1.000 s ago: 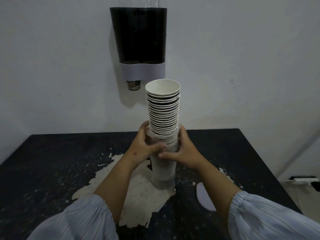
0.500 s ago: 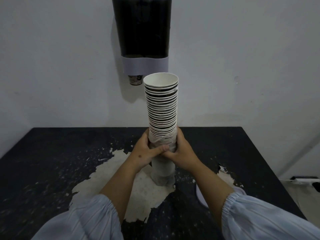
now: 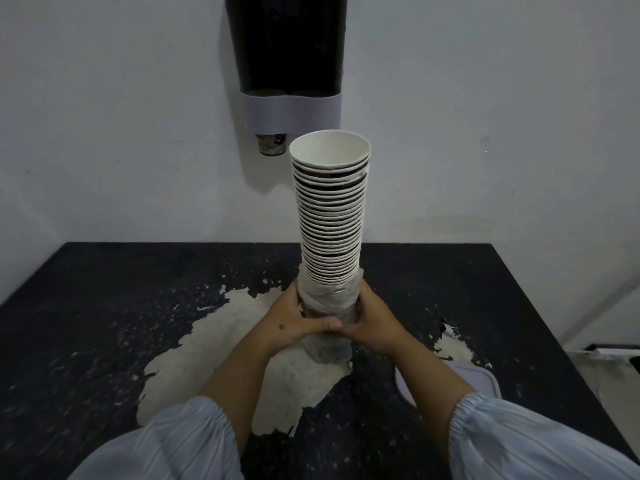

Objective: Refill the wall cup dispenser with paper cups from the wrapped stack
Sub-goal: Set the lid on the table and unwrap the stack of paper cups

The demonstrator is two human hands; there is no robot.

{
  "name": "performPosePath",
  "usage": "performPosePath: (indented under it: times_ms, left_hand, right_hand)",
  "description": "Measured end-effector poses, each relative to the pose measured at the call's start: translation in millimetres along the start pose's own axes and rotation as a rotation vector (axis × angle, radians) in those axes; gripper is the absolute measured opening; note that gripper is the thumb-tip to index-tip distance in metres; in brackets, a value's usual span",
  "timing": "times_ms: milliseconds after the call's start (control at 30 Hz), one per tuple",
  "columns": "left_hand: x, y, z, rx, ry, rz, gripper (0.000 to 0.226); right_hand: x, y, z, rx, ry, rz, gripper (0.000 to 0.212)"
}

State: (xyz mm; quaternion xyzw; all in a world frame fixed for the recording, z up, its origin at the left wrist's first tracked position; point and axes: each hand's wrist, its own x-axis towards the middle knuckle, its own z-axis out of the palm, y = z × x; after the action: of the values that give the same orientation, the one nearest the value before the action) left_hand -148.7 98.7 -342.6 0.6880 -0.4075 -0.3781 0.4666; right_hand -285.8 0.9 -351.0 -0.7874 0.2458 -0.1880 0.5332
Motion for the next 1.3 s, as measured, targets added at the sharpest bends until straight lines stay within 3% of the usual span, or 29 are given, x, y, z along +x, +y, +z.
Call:
performPosePath:
  times_ms: [167, 233, 333, 567, 767, 967, 1100, 1300]
  left_hand:
    - [-4, 28, -15, -0.183, 0.054, 0.179, 0.119]
    - [-2, 42, -17, -0.205, 0.066, 0.21, 0.108]
    - [2, 51, -12, -0.138, 0.07, 0.188, 0.09]
    - [3, 28, -2, 0.031, 0.045, 0.089, 0.102]
    - [7, 9, 0, 0.056, 0.045, 0.059, 0.096]
    - [10, -19, 11, 0.043, 0.033, -0.026, 0.097]
    - [12, -32, 18, 0.024, 0.012, -0.045, 0.087]
    - [11, -39, 12, 0.073, -0.057, -0.076, 0.092]
  right_hand:
    - [6, -24, -18, 0.058, 0.005, -0.057, 0.118]
    - [10, -38, -21, 0.069, 0.016, -0.114, 0.121]
    - [15, -49, -18, 0.06, 0.02, -0.194, 0.108]
    - [12, -12, 1, 0.062, 0.043, -0.114, 0.09]
    - [13, 1, 8, 0.038, 0.051, -0.091, 0.09]
    - [9, 18, 15, 0.01, 0.061, -0.103, 0.075]
    - [7, 33, 17, -0.009, 0.03, -0.045, 0.08]
    - [2, 40, 3, -0.092, -0.128, 0.055, 0.094]
